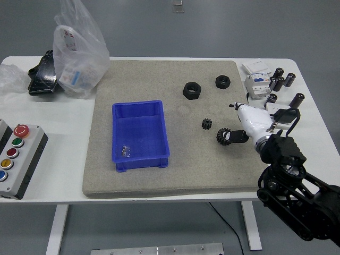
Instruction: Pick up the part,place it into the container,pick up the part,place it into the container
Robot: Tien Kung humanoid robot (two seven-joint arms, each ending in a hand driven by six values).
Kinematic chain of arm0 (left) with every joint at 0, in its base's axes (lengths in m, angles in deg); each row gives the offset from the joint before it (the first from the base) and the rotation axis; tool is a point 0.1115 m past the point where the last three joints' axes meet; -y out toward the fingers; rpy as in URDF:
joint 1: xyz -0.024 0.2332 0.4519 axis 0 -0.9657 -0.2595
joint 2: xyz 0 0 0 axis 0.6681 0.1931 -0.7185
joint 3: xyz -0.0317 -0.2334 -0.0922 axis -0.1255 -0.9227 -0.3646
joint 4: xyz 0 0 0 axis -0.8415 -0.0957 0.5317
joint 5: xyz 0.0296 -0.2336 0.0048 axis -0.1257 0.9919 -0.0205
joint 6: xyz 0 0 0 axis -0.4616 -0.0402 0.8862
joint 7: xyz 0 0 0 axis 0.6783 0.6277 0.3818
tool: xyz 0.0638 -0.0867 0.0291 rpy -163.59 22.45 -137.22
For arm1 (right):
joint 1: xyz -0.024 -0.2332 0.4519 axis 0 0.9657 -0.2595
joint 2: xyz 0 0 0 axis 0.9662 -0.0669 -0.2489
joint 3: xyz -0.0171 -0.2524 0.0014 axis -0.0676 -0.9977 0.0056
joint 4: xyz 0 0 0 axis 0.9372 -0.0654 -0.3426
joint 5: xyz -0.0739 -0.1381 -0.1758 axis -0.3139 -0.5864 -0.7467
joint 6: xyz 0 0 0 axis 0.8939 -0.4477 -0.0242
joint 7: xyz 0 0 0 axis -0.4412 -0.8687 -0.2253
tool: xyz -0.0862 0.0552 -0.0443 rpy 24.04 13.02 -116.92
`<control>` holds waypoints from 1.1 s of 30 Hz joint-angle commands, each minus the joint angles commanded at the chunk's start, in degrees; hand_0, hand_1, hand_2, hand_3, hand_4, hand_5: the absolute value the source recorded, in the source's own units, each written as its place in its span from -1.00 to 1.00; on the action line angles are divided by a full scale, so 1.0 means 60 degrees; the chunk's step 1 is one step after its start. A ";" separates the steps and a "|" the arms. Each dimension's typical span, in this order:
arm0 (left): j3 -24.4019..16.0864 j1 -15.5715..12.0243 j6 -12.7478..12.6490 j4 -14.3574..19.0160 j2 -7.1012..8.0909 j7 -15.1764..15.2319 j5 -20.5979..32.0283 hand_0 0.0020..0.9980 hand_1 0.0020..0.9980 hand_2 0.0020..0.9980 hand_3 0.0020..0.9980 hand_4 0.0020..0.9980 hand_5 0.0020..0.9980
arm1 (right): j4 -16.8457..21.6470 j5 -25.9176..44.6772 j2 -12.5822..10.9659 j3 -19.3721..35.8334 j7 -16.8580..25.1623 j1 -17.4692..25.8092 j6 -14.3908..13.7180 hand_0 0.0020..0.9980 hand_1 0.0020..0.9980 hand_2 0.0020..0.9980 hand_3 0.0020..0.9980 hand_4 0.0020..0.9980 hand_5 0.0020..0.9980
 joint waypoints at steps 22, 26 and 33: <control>-0.0005 0.0007 -0.0005 0.0000 -0.0012 -0.0015 -0.0002 0.27 0.27 0.18 0.24 0.41 -0.43 | -0.0831 0.0853 0.0020 -0.0592 0.0000 -0.0328 0.0443 -0.39 0.15 0.60 0.76 0.72 -0.23; -0.0006 -0.0013 -0.0005 0.0000 -0.0025 -0.0023 -0.0004 0.27 0.27 0.18 0.24 0.41 -0.42 | -0.0938 0.0847 0.0021 -0.0584 0.0000 -0.0314 0.0291 -0.41 0.03 0.22 0.32 -0.18 -0.49; 0.0001 -0.0015 -0.0003 0.0000 -0.0033 -0.0016 0.0011 0.27 0.27 0.18 0.25 0.41 -0.43 | -0.1061 0.0806 0.0005 -0.0634 0.0000 -0.0348 -0.0229 -0.44 -0.08 -0.16 -0.13 -0.40 -0.90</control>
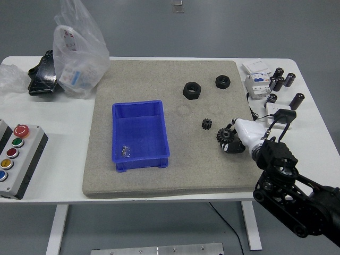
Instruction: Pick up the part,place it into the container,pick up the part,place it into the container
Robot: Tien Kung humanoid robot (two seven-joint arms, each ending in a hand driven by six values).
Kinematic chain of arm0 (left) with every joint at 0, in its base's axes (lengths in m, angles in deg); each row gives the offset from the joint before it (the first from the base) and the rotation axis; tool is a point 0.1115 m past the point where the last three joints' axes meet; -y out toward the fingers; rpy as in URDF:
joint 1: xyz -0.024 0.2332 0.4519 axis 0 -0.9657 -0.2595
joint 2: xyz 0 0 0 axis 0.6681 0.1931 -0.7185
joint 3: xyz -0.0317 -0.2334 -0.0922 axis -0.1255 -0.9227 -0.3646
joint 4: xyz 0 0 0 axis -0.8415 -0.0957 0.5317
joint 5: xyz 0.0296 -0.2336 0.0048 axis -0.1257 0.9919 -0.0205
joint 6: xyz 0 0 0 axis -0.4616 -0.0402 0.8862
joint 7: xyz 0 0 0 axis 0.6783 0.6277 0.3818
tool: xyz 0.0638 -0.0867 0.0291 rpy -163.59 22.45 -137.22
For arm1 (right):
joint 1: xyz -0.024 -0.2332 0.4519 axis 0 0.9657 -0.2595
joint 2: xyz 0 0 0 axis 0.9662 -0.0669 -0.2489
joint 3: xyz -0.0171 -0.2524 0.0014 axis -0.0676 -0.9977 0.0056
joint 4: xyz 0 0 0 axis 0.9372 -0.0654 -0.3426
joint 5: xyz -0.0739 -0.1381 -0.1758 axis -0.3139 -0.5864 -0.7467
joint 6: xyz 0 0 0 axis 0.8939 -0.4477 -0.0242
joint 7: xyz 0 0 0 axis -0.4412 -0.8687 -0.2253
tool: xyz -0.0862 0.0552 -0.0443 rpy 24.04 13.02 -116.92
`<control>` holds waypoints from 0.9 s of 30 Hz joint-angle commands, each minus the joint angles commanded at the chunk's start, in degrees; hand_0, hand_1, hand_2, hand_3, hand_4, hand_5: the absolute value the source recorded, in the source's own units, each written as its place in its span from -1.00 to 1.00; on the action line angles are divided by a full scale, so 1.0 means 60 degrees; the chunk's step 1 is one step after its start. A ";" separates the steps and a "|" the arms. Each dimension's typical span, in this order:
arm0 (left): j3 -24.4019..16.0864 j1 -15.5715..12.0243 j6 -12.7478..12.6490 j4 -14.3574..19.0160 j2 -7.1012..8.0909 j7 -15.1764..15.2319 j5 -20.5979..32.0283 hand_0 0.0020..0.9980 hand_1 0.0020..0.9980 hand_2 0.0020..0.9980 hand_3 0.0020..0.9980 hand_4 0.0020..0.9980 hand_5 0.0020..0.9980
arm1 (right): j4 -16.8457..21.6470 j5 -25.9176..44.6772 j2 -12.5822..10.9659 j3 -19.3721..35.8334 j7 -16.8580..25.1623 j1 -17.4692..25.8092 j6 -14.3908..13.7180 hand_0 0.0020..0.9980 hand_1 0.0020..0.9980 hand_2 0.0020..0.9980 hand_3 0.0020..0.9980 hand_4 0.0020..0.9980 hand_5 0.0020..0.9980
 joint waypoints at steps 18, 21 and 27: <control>-0.0023 -0.0003 -0.0001 0.0000 0.0005 -0.0059 -0.0016 0.27 0.27 0.18 0.25 0.41 -0.42 | 0.0675 0.0605 -0.0033 -0.2081 0.0000 -0.2037 -0.1747 -0.46 -0.09 -0.28 -0.25 -0.52 -0.87; -0.0022 -0.0007 -0.0005 0.0000 -0.0005 -0.0082 -0.0013 0.27 0.27 0.18 0.25 0.41 -0.42 | 0.0680 0.1197 0.0200 -0.2696 0.0000 -0.2600 -0.2317 -0.41 -0.08 -0.24 -0.24 -0.46 -0.92; -0.0089 -0.0033 -0.0024 0.0000 -0.0023 -0.0147 -0.0066 0.27 0.27 0.18 0.25 0.41 -0.42 | 0.0558 0.2282 0.0623 -0.3803 0.0394 -0.3432 -0.2631 -0.35 0.27 0.45 0.38 -0.24 -0.51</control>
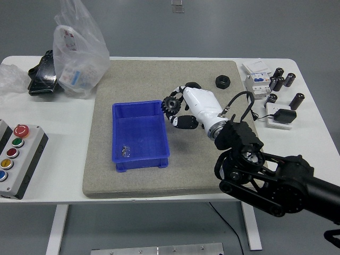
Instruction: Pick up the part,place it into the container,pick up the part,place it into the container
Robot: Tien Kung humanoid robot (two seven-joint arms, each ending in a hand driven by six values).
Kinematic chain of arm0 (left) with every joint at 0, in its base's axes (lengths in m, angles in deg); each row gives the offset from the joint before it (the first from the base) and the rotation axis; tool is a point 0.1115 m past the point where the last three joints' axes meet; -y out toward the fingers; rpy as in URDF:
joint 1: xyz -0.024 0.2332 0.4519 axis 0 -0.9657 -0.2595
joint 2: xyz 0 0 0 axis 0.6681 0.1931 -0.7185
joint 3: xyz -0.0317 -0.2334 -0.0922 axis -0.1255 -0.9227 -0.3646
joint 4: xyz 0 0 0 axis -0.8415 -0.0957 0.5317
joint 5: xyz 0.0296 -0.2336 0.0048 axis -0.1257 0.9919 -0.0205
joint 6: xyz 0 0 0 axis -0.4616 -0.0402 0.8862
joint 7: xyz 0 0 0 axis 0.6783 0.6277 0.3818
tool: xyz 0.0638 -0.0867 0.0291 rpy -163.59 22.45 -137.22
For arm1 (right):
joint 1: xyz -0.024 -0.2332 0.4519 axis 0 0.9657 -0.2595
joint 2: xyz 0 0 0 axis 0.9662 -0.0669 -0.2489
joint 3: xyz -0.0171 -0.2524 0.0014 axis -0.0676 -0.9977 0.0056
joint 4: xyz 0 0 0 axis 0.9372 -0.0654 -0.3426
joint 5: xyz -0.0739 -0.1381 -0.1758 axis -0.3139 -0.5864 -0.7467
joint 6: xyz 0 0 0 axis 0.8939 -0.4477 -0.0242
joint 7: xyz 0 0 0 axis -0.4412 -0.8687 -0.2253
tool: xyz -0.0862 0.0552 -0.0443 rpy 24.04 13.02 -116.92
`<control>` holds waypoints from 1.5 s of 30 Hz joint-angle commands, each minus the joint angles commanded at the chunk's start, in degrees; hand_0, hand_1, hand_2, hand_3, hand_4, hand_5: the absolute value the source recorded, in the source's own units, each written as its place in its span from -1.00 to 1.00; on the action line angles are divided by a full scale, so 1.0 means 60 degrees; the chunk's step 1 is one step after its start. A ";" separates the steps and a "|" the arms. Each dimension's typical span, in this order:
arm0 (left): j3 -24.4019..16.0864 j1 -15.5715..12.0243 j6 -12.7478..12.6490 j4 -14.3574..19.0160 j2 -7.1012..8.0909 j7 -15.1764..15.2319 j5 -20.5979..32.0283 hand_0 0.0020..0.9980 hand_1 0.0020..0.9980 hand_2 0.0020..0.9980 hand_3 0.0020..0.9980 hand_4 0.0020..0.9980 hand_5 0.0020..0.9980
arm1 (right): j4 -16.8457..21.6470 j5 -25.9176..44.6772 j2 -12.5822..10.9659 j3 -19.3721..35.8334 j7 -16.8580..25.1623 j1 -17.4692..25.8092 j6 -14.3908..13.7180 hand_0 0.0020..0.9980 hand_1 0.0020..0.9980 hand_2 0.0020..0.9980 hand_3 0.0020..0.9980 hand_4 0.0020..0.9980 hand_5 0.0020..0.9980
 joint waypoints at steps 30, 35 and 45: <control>-0.0220 -0.0004 -0.0014 0.0000 -0.0022 -0.0077 -0.0223 0.27 0.27 0.17 0.24 0.41 -0.42 | -0.1016 -0.0135 -0.0377 0.1349 -0.0012 0.0549 0.1028 -0.36 0.40 0.86 0.95 0.44 -0.44; -0.0225 0.0000 -0.0015 0.0000 -0.0020 -0.0055 -0.0219 0.27 0.27 0.17 0.24 0.41 -0.43 | -0.1475 -0.0036 -0.0621 0.1499 -0.0159 0.0941 0.1292 -0.36 0.39 0.85 0.94 0.49 -0.41; -0.0162 0.0034 0.0001 0.0000 -0.0039 -0.0038 -0.0198 0.27 0.27 0.17 0.24 0.40 -0.43 | -0.2136 0.0377 -0.0447 0.1127 -0.0115 0.1042 0.1280 -0.36 0.36 0.68 0.84 0.44 -0.44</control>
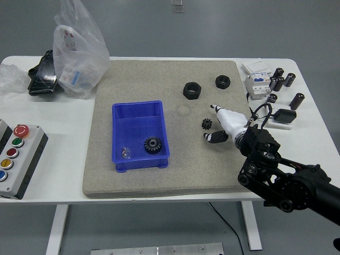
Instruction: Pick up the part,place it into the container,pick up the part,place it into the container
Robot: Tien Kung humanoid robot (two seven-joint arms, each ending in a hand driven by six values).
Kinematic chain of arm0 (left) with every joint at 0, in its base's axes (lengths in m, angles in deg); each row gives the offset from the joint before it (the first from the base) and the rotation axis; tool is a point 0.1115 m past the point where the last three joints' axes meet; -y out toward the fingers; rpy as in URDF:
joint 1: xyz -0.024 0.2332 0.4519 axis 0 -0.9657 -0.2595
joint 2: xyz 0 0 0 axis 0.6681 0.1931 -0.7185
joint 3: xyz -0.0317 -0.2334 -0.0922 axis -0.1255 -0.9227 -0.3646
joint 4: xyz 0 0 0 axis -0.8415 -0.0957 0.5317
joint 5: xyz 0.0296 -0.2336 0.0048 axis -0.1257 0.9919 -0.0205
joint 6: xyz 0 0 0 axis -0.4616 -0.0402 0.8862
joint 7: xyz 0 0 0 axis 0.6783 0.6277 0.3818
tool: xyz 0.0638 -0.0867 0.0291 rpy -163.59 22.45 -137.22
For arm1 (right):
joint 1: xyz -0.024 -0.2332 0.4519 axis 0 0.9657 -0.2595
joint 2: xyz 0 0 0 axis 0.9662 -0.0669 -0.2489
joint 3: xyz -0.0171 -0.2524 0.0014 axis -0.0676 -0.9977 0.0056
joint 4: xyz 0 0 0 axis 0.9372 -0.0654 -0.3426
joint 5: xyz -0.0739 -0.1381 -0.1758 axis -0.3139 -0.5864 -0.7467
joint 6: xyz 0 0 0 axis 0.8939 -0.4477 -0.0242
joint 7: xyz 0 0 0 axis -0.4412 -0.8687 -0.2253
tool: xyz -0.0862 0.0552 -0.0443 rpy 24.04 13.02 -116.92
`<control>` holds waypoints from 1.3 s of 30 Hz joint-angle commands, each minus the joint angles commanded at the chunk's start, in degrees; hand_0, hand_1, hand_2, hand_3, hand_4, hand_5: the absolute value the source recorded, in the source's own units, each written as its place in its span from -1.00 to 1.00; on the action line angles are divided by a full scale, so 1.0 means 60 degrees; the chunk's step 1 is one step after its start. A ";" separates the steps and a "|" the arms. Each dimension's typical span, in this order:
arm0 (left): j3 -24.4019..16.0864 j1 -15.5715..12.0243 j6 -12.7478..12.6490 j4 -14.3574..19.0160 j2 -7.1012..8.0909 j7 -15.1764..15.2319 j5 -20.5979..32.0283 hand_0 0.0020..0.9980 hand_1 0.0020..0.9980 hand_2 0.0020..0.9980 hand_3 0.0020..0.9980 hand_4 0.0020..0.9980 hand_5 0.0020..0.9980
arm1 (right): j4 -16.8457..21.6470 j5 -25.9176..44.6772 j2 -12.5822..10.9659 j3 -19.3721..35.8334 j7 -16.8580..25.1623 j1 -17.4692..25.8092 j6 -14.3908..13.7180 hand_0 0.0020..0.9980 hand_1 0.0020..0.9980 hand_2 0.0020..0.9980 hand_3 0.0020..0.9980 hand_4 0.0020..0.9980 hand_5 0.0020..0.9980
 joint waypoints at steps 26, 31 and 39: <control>0.0042 0.0005 0.0000 0.0000 -0.0008 -0.0020 0.0008 0.27 0.27 0.17 0.24 0.39 -0.44 | -0.0917 0.0701 0.0504 -0.0654 0.0775 -0.0177 -0.1640 -0.51 -0.01 -0.08 -0.03 0.45 -0.69; 0.0049 0.0012 0.0003 0.0000 -0.0007 -0.0013 0.0016 0.27 0.27 0.17 0.24 0.39 -0.44 | -0.0891 0.0601 0.0492 -0.0640 0.0892 -0.0198 -0.1937 -0.51 -0.01 -0.08 -0.03 0.45 -0.69; 0.0037 0.0005 0.0003 0.0000 -0.0008 -0.0015 0.0010 0.27 0.27 0.17 0.24 0.39 -0.44 | -0.0642 0.0353 0.0406 -0.0595 0.0960 -0.0211 -0.2163 -0.52 -0.02 -0.09 -0.05 0.44 -0.73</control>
